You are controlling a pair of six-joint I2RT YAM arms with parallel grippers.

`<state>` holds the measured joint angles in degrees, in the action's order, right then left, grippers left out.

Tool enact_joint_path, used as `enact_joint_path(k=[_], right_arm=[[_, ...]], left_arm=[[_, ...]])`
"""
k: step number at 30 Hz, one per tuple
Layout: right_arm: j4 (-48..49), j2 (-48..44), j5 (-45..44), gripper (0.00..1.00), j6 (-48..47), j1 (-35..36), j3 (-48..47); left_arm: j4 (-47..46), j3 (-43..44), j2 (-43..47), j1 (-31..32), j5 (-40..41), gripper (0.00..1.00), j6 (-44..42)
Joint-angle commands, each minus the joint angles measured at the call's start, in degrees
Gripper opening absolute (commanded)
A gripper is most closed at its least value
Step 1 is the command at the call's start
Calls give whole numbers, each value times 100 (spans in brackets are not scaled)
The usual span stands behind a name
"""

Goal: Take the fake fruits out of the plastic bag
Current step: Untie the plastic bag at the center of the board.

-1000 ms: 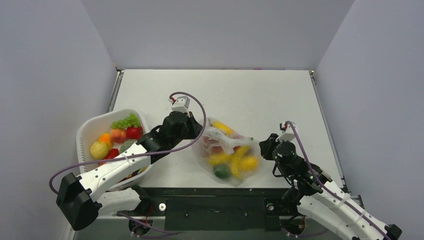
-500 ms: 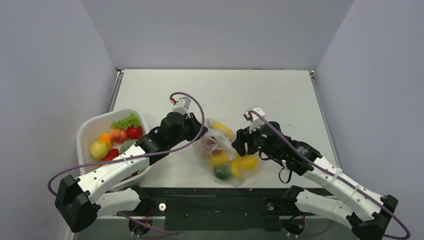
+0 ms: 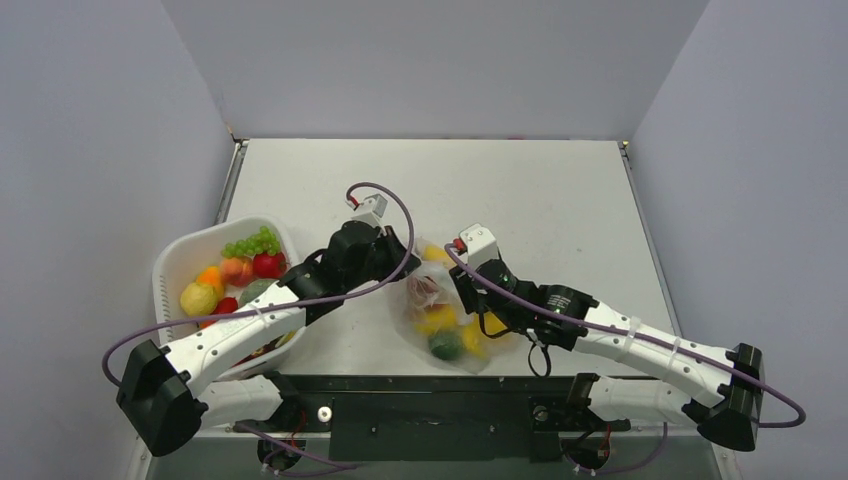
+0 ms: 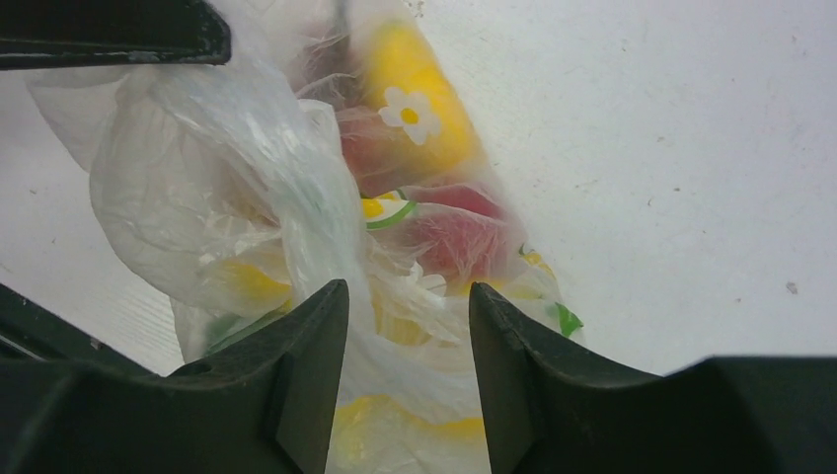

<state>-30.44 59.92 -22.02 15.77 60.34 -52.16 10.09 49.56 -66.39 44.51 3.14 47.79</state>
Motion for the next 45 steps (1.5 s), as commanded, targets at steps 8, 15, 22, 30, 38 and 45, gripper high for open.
enact_joint_path(k=[8, 15, 22, 30, 38, 45], right_arm=[[553, 100, 125, 48, -159, 466, 3], [275, 159, -398, 45, -245, 542, 157], [777, 210, -661, 45, -20, 649, 494], [970, 300, -616, 50, -65, 1160, 377], [1064, 619, -1105, 43, -208, 1261, 413], [848, 850, -2511, 16, 111, 1270, 306]], left_arm=[[-493, 97, -296, -81, -838, 0, 395], [-1181, -660, 285, -163, -562, 0, 1013], [-1116, -913, 570, -292, -254, 0, 1254], [-1148, -820, 622, -309, -283, 0, 1358], [-1316, -835, 558, -305, -314, 0, 1405], [-1087, -899, 810, -306, -142, 0, 1380]])
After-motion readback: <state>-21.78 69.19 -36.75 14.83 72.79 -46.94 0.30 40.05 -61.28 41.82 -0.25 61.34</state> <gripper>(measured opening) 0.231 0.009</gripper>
